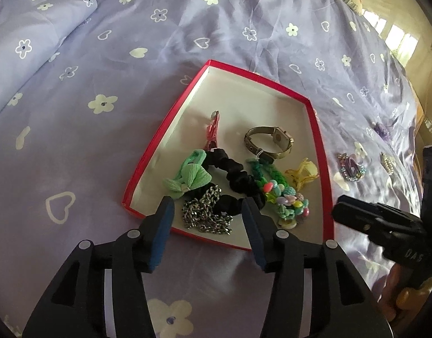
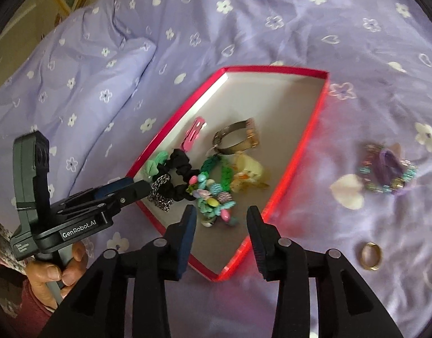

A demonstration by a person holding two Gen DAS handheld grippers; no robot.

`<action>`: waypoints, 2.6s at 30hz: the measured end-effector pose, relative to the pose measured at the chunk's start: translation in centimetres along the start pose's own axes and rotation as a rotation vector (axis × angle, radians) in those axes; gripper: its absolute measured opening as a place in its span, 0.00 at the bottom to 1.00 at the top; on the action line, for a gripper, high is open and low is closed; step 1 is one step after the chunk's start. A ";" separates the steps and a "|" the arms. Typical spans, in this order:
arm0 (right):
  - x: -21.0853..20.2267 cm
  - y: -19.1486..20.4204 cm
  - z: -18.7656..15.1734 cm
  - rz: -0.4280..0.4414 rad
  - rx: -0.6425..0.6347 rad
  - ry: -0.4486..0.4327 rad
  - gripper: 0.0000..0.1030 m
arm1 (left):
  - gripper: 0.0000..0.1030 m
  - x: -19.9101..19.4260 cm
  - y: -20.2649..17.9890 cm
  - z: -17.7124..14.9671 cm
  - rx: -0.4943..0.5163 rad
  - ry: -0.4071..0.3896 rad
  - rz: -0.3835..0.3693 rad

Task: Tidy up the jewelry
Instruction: 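Move the left tool to the gold ring while the right moves to the purple-bow bracelet, then grasp the gold ring with the left tool while the right grasps the purple-bow bracelet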

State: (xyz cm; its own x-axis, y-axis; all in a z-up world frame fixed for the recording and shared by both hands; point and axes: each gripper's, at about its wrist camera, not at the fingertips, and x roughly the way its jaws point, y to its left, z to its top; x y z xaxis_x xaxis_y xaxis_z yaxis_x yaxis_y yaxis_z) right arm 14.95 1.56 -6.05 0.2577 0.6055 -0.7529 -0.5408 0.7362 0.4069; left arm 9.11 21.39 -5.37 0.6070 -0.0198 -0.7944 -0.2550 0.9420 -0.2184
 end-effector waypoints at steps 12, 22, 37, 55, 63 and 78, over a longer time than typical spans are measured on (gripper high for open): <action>-6.3 -6.9 -2.1 -0.090 0.146 -0.102 0.43 | 0.53 -1.6 -3.4 0.0 0.027 -0.021 -0.058; -9.6 -11.9 -3.0 -0.138 0.246 -0.155 0.43 | 0.54 -1.3 -8.2 0.0 0.110 -0.005 -0.109; -8.4 -15.1 -0.2 -0.097 0.298 -0.164 0.40 | 0.54 1.0 -17.0 -1.9 0.280 0.070 -0.233; -2.9 -18.7 2.0 0.010 0.392 -0.064 0.09 | 0.47 6.5 -22.3 -3.1 0.398 0.149 -0.305; -5.9 -18.4 1.3 0.060 0.420 -0.154 0.08 | 0.20 7.1 -22.0 -2.7 0.370 0.157 -0.334; -11.6 -19.1 -2.6 -0.149 0.369 -0.188 0.14 | 0.20 5.8 -21.0 -3.1 0.343 0.136 -0.334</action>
State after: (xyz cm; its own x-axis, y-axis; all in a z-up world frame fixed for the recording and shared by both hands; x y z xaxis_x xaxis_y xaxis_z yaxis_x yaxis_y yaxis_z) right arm 20.23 -20.28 -6.44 0.4707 0.5035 -0.7245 -0.1727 0.8579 0.4840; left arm 15.64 0.43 -7.20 0.5043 -0.3613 -0.7843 0.2126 0.9323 -0.2927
